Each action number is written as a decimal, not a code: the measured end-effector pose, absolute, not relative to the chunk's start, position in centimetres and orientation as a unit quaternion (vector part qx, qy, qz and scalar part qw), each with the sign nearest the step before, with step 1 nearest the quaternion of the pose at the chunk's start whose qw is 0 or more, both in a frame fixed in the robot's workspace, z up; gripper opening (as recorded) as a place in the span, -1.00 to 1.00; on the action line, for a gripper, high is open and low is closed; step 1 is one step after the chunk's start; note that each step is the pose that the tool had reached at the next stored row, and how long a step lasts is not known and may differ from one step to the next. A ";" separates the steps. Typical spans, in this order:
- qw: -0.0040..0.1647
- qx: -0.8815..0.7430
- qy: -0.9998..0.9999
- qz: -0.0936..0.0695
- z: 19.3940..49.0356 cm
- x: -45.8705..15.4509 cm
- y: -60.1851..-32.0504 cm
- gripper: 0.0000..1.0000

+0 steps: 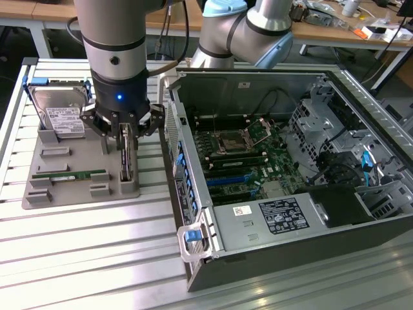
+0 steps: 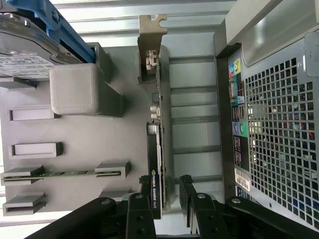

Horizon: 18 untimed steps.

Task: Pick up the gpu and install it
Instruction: 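Pick up the gpu and move the gpu toward the slot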

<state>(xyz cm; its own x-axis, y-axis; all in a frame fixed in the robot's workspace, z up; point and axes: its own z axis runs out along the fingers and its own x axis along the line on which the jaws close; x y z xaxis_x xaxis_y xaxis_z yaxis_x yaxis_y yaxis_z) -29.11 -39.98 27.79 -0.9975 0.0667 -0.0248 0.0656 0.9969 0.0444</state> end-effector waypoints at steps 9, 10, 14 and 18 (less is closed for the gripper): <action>0.013 0.033 0.999 0.022 27.4 -29.3 -40.0 -0.28; 0.013 0.033 0.999 0.022 27.4 -29.3 -40.0 -0.25; 0.013 0.033 0.999 0.022 27.3 -29.3 -40.0 0.00; 0.013 0.033 0.999 0.022 26.5 -29.7 -40.0 0.00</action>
